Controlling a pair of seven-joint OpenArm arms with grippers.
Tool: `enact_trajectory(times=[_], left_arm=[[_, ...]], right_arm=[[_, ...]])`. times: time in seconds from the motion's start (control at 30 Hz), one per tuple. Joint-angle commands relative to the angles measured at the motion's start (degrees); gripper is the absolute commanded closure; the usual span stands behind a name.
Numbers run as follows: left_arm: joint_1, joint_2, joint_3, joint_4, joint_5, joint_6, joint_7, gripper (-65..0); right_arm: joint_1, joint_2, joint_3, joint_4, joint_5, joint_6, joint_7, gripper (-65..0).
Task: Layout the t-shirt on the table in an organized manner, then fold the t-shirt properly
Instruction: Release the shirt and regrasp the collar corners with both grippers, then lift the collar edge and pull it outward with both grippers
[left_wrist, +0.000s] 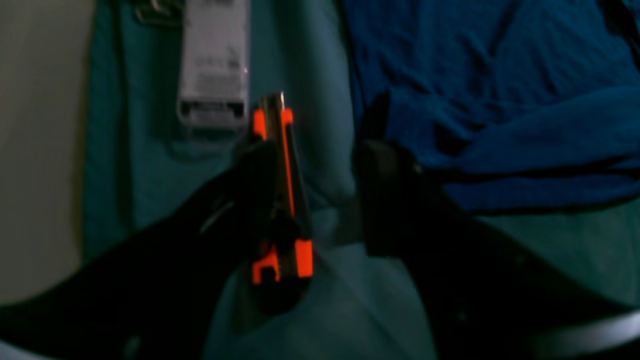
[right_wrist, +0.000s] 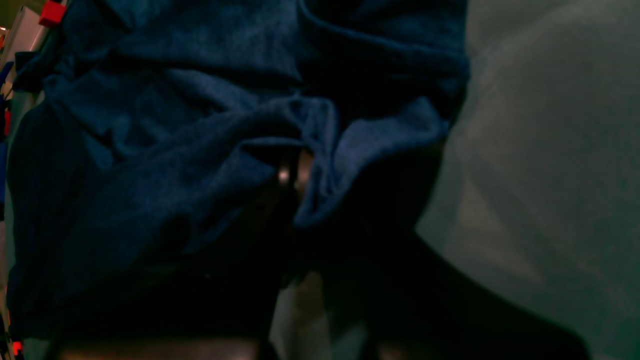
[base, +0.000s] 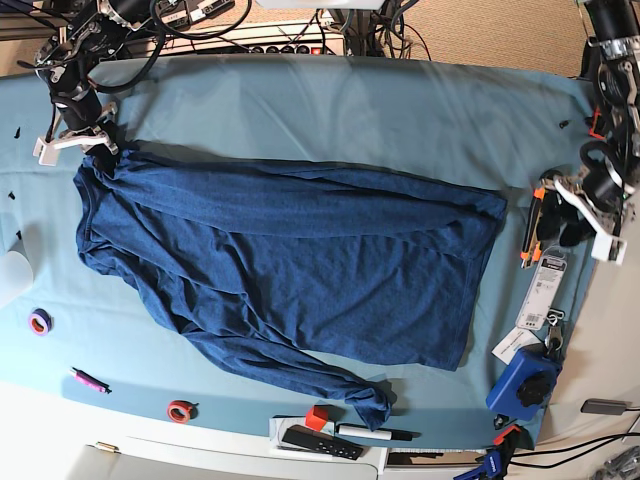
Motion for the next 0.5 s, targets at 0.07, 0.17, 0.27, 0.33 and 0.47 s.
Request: enact_trajectory(times=[0.07,0.17,0.27,0.33,0.47], left_arm=[[-0.9,1.8,-0.4,0.2,-1.9,3.2,-1.6,-35.0],[-1.0,5.0,-0.4,-1.1,-3.6,7.5,-1.5,-35.0],[-1.0,8.0,-0.4,-3.2,-6.1,9.2,-0.3,-35.0],[-1.0,9.4,-0.4,-4.7,-7.8,9.2,0.7,-35.0],[-0.7,10.4,-0.2,-5.6,-9.5,9.2,2.5,-35.0]], right_arm=[[0.5,0.9,0.1,0.8,1.2,0.4,1.1,0.0],[0.5,0.9,0.1,0.8,1.2,0.4,1.0,0.0],[0.5,1.0,0.1,0.8,1.2,0.4,1.0,0.0],[0.5,1.0,0.1,0.8,1.2,0.4,0.9,0.0],[0.5,0.9,0.1,0.8,1.2,0.4,0.9,0.0]])
